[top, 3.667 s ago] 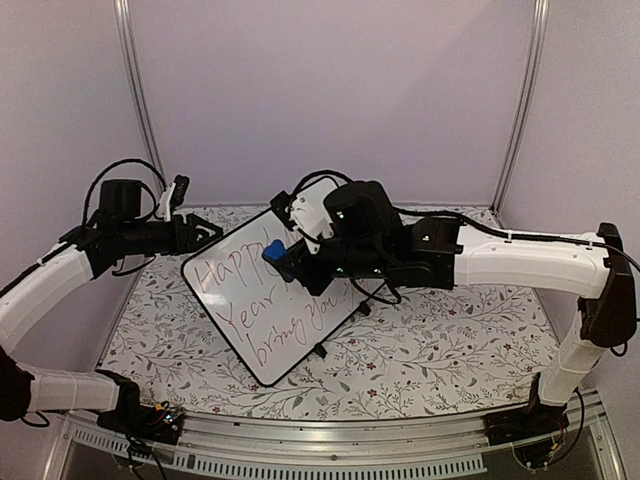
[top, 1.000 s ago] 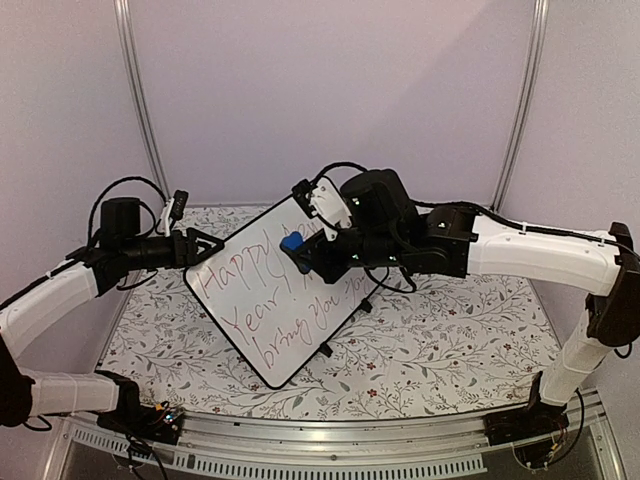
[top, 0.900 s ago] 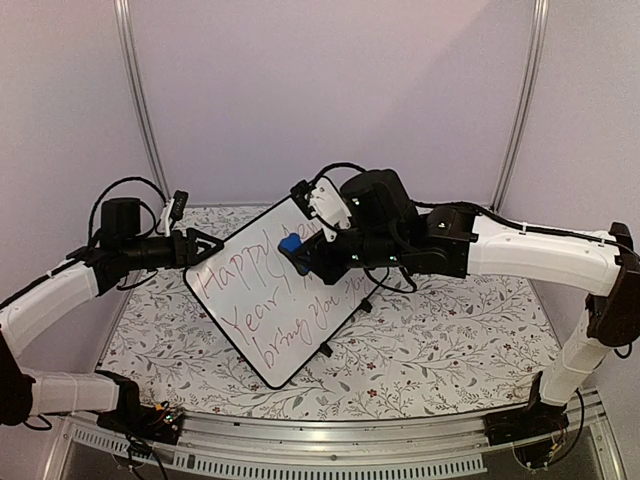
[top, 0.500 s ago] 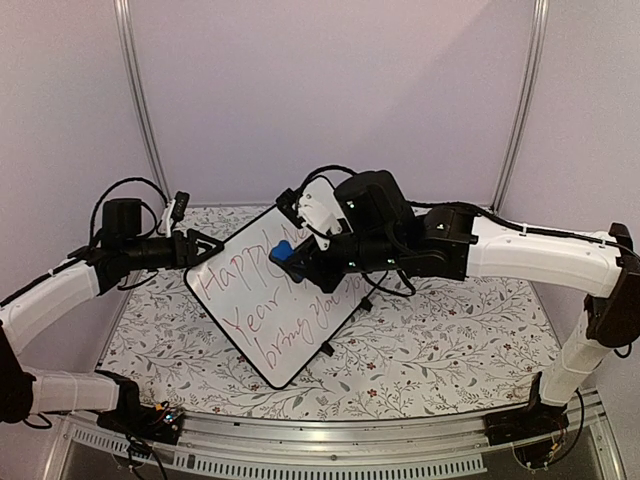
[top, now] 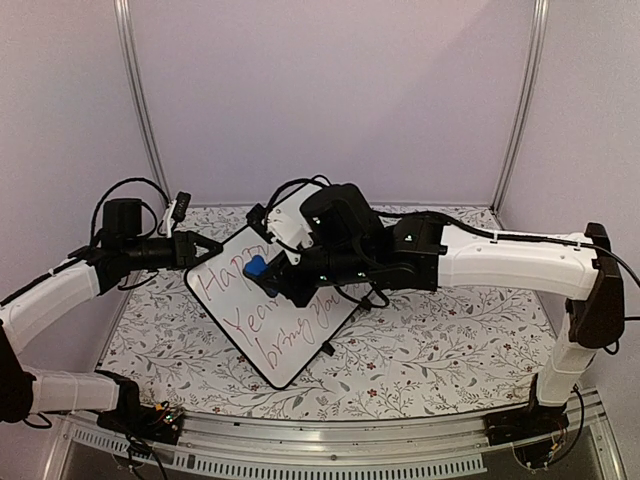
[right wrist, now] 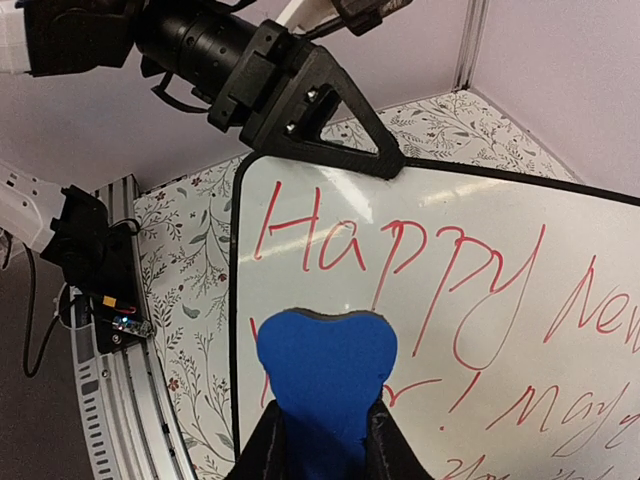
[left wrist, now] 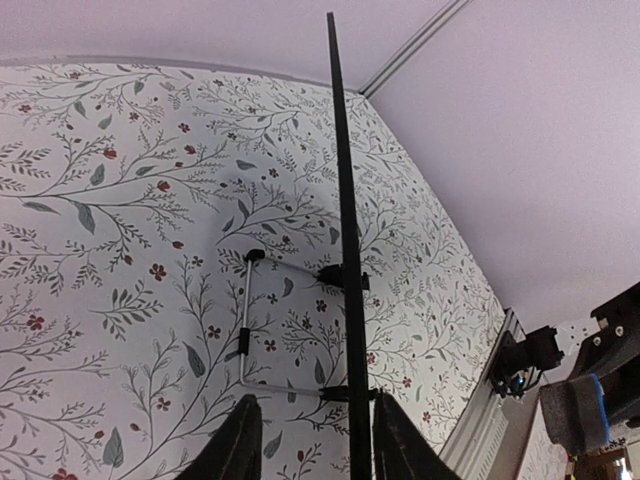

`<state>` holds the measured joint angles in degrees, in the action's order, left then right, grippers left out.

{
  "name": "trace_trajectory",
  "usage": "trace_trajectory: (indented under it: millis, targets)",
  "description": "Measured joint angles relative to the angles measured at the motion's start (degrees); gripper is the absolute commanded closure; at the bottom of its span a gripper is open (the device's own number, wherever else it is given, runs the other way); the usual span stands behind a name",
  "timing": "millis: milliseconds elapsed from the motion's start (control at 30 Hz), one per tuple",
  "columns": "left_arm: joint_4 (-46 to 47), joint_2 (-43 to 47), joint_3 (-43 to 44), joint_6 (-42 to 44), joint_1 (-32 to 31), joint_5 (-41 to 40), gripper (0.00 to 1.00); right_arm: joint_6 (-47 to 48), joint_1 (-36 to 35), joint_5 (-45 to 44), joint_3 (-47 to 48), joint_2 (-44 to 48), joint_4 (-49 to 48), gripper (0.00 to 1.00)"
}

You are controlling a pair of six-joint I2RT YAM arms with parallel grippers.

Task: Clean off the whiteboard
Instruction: Hold the whiteboard at the center of the board, then erase the whiteboard at the center of the board.

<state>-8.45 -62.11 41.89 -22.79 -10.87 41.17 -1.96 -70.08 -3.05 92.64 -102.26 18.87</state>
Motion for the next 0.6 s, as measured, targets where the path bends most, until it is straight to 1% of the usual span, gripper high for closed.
trace_trajectory:
  millis: [200,600]
  targets:
    - [0.0,0.0,0.0,-0.3,-0.2,0.3,0.73,-1.7,-0.9,-1.1,1.3,-1.8,0.9,0.84]
    - [0.3,0.2,0.0,-0.8,-0.5,1.0,0.89,-4.7,-2.3,-3.6,13.2,-9.6,4.9,0.86]
